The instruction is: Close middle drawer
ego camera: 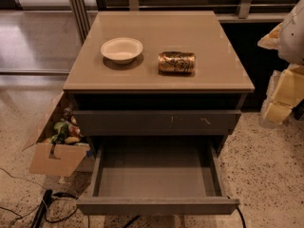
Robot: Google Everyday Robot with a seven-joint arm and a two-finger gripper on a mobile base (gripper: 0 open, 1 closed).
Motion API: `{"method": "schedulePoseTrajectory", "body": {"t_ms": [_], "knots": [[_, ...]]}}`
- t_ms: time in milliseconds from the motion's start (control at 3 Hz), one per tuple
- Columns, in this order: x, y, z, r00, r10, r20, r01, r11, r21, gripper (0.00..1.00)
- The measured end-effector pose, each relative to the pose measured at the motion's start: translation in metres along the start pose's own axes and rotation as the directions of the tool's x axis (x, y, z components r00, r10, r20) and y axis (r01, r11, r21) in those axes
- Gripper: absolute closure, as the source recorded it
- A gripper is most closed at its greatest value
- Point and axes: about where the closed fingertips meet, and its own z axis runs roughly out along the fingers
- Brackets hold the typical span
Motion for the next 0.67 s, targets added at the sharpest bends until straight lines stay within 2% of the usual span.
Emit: {"method": "schedulePoseTrajectory", "body": {"t_ms": [333, 667], "knots": [[-0.007, 0.002, 0.004, 1.000, -0.009, 0.007, 0.009, 0.9999, 0.009, 0.00], [-0.010, 0.021, 0.029, 0.998, -0.048, 0.049, 0.047, 0.9988, 0.011, 0.00]]}}
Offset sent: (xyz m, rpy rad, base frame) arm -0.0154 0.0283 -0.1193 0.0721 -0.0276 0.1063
